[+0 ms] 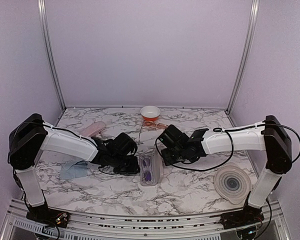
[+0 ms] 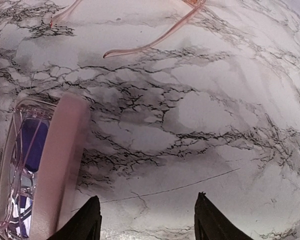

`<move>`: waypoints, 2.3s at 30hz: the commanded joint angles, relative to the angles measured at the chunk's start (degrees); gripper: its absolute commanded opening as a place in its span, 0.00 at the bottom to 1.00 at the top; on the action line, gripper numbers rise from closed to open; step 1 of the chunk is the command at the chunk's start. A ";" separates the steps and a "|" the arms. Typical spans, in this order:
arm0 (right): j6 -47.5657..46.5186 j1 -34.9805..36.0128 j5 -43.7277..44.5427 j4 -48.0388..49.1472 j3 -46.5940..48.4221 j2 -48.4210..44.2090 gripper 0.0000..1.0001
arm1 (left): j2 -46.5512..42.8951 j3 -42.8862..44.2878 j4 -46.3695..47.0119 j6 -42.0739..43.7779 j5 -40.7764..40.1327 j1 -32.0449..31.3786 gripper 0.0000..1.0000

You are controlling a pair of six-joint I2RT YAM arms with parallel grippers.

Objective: Organize the sunglasses
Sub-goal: Close the case with sunglasses at the center of the board.

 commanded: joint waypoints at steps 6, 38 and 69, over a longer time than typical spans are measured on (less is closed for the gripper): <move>0.10 1.59 -1.58 0.13 3.63 1.46 0.62 | 4.42 1.92 -1.12 1.43 2.64 0.10 0.26; 0.27 2.36 -9.07 5.59 4.15 3.40 0.61 | 5.72 2.19 -0.96 1.62 3.94 0.01 0.22; 1.93 6.93 -9.22 4.30 9.65 11.03 0.61 | 6.34 2.02 -0.15 1.58 4.42 -0.05 0.21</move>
